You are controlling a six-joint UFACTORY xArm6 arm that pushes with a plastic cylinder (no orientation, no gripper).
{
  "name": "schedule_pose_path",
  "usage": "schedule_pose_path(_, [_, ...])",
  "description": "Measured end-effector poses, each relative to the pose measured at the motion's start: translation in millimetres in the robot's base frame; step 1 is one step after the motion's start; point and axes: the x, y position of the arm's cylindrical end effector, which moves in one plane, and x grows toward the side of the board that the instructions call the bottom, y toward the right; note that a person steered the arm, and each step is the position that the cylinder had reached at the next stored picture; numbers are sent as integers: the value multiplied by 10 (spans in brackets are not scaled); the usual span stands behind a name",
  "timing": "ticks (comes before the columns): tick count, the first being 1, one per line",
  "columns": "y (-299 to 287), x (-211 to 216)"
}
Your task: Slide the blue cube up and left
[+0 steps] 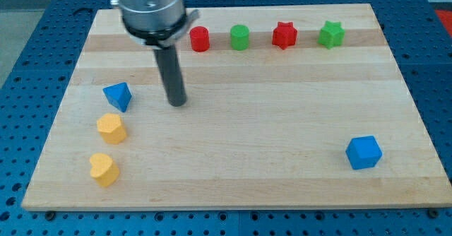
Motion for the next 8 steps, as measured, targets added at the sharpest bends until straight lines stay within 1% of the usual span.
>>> schedule_pose_path(1, [495,16])
schedule_pose_path(2, [1333,16])
schedule_pose_path(3, [2360,17])
schedule_pose_path(4, [3095,55])
schedule_pose_path(5, [3575,446])
schedule_pose_path(6, [3693,1001])
schedule_pose_path(7, [3649,1552])
schedule_pose_path(8, [3179,1456])
